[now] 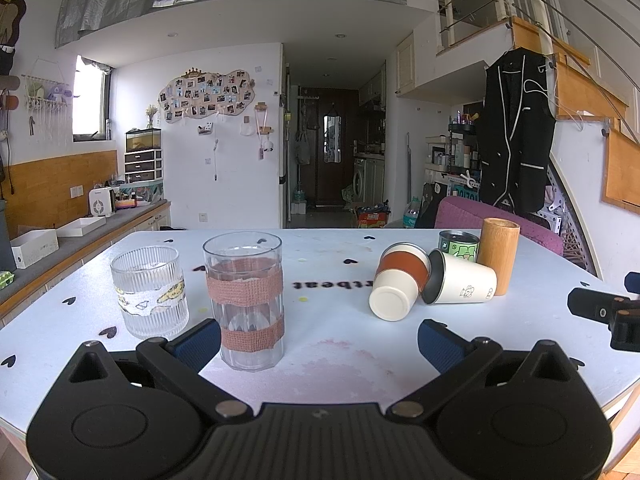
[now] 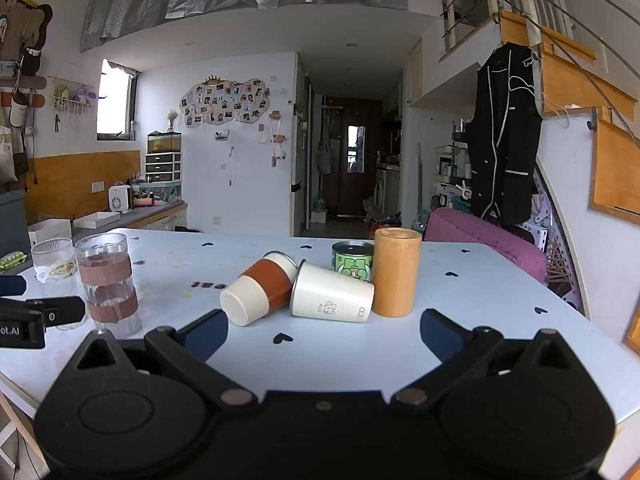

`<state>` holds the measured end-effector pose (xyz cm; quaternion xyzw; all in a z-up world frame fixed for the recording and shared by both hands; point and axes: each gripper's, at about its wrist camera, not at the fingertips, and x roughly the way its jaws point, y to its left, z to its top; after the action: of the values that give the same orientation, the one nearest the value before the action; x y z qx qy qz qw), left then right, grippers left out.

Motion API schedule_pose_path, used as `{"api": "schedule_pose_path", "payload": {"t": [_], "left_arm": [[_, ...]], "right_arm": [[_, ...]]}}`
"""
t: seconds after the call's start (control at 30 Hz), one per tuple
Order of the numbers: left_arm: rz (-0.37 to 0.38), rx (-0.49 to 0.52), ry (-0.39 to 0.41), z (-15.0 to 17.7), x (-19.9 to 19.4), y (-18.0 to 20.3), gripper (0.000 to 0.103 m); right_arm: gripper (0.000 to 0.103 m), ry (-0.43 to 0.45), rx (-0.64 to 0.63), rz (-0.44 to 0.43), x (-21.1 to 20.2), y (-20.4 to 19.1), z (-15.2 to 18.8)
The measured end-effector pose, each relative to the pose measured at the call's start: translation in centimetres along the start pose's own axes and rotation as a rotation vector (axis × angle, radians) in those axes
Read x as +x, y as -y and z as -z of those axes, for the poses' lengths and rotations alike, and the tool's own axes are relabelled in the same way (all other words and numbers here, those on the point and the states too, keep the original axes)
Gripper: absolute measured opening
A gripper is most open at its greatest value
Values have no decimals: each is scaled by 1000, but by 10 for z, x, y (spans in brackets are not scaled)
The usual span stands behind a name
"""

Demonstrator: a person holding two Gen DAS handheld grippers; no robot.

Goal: Flip cup upright

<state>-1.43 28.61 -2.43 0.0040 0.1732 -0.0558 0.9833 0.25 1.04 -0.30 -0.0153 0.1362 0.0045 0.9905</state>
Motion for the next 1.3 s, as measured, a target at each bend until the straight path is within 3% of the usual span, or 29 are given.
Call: {"api": "schedule_pose_path", "payload": {"t": [1.3], "left_arm": [[0, 3, -1, 0, 0, 0, 103]], "right_arm": [[103, 3, 1, -5, 0, -6, -5]]}}
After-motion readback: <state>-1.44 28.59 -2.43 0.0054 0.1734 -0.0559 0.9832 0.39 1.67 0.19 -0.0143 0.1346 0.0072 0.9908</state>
